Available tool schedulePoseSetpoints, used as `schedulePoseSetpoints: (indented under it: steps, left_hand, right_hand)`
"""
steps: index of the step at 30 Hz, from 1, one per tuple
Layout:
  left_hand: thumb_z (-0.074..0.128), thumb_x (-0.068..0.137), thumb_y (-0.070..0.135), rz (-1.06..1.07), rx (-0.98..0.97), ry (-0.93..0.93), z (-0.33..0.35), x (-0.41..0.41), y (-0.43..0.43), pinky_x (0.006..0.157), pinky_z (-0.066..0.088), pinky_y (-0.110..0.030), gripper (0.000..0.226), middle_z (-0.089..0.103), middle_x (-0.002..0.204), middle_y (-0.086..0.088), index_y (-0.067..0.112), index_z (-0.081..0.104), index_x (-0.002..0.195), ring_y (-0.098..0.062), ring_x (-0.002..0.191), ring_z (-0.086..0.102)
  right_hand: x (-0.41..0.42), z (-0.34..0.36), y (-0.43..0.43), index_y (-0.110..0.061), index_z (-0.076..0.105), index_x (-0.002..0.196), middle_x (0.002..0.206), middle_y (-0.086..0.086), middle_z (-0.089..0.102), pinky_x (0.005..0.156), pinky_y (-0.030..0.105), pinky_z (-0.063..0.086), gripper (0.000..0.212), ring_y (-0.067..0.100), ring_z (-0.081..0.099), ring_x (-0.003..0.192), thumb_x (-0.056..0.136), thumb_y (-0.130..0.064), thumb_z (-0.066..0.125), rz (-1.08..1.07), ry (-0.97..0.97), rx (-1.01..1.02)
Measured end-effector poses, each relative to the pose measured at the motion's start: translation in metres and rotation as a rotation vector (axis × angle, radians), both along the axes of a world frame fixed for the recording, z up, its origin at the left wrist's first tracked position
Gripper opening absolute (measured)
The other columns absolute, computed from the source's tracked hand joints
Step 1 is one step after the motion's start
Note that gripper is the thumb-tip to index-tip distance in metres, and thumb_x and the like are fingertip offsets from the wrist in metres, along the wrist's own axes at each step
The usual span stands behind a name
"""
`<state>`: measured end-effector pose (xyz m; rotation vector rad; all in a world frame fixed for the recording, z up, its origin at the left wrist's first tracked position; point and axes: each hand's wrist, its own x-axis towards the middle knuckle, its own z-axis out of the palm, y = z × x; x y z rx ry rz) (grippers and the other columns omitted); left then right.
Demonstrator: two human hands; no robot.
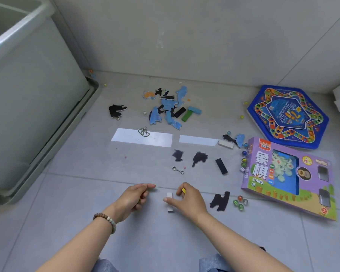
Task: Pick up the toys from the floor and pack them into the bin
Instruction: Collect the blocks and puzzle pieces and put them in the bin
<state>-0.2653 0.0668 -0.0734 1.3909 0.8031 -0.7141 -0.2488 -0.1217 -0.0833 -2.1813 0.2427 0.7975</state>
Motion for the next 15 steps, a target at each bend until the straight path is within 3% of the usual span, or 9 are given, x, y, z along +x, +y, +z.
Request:
schedulePoseSetpoints:
  steps: [3,9,11,13,15]
  left_hand:
    - [0.036,0.101,0.020,0.032,-0.023,-0.004,0.000,-0.002,0.006,0.040,0.022,-0.014,0.029,0.040,0.064,0.004,0.012,0.063,0.107,-0.005,0.046,0.034]
    - [0.039,0.100,0.034,0.104,-0.024,-0.010,0.000,-0.003,0.008,0.038,0.022,-0.014,0.033,0.037,0.061,0.004,0.011,0.063,0.102,-0.004,0.042,0.032]
    - [0.039,0.099,0.038,0.122,-0.011,-0.026,0.000,0.001,0.005,0.037,0.021,-0.014,0.036,0.037,0.060,0.004,0.010,0.063,0.100,-0.005,0.041,0.031]
    - [0.040,0.099,0.039,0.125,0.002,-0.042,0.001,0.005,-0.001,0.038,0.021,-0.015,0.036,0.036,0.059,0.004,0.011,0.063,0.097,-0.005,0.041,0.031]
    - [0.042,0.098,0.039,0.108,0.032,-0.061,0.003,0.010,-0.010,0.038,0.021,-0.015,0.034,0.037,0.058,0.005,0.012,0.063,0.094,-0.006,0.042,0.030]
  right_hand:
    - [-0.001,0.003,0.010,-0.023,0.044,0.079,0.071,-0.013,0.048,0.053,0.019,0.030,0.046,0.008,0.047,0.067,0.064,-0.054,0.074,0.071,-0.057,-0.195]
    - [-0.005,0.001,0.015,-0.020,0.045,0.083,0.083,-0.010,0.051,0.062,0.025,0.032,0.027,0.013,0.047,0.075,0.080,-0.042,0.061,0.220,-0.138,-0.244]
    - [-0.001,0.000,0.011,-0.019,0.048,0.078,0.074,-0.008,0.051,0.057,0.022,0.033,0.022,0.012,0.046,0.066,0.082,-0.037,0.060,0.168,-0.073,-0.124]
    - [0.009,0.007,0.004,-0.017,0.052,0.070,0.061,-0.007,0.047,0.049,0.018,0.031,0.022,0.009,0.040,0.053,0.083,-0.031,0.063,-0.062,0.099,0.158]
    - [0.024,0.020,-0.010,-0.014,0.049,0.066,0.054,-0.003,0.045,0.046,0.019,0.027,0.026,0.010,0.035,0.045,0.089,-0.024,0.055,-0.316,0.229,0.433]
